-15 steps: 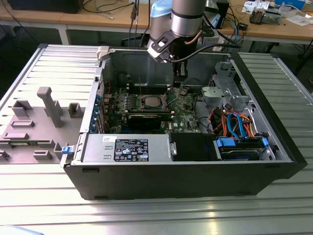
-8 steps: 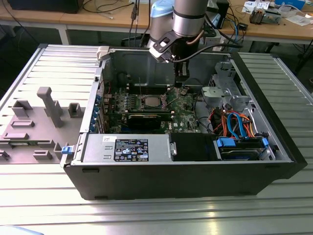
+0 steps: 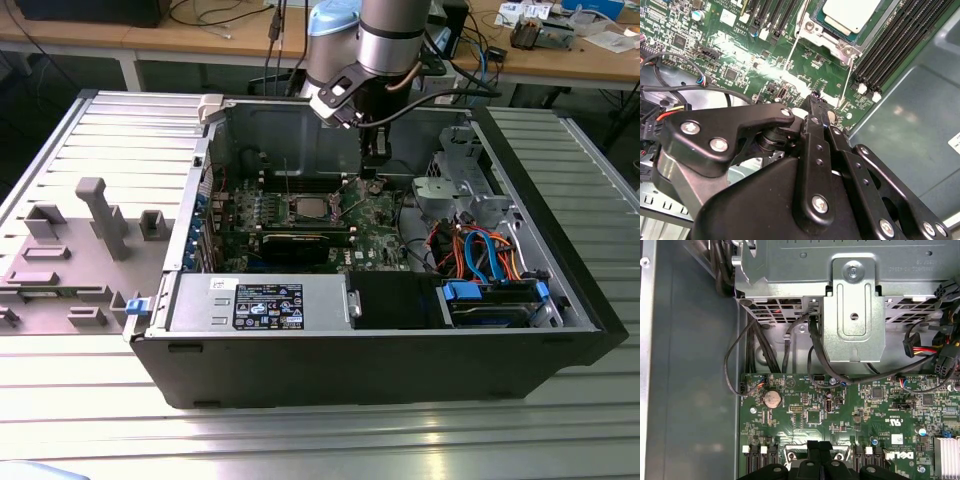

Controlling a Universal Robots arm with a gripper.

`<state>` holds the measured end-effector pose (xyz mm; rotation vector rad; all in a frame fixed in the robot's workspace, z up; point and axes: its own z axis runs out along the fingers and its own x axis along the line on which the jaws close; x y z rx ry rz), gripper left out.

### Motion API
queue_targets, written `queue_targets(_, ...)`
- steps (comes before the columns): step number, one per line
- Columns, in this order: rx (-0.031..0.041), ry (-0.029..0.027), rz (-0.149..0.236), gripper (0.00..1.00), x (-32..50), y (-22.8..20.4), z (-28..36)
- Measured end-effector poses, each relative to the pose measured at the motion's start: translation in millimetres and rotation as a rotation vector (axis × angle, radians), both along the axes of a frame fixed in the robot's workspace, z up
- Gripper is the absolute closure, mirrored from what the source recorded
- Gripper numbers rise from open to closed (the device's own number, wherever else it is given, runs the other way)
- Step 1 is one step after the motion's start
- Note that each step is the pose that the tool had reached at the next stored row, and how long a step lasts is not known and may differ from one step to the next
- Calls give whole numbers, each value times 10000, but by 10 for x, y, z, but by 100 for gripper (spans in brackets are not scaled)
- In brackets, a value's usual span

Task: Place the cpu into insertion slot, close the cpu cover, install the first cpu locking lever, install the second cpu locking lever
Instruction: 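Close the cpu cover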

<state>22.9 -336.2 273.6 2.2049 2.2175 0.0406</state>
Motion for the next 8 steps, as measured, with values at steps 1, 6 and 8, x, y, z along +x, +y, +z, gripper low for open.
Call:
queue_targets(1, 0, 0, 0, 89, 1, 0, 0)
queue_targets(6, 0, 0, 1, 89, 11, 0, 0)
queue_targets(8, 0, 0, 1, 89, 18, 0, 0)
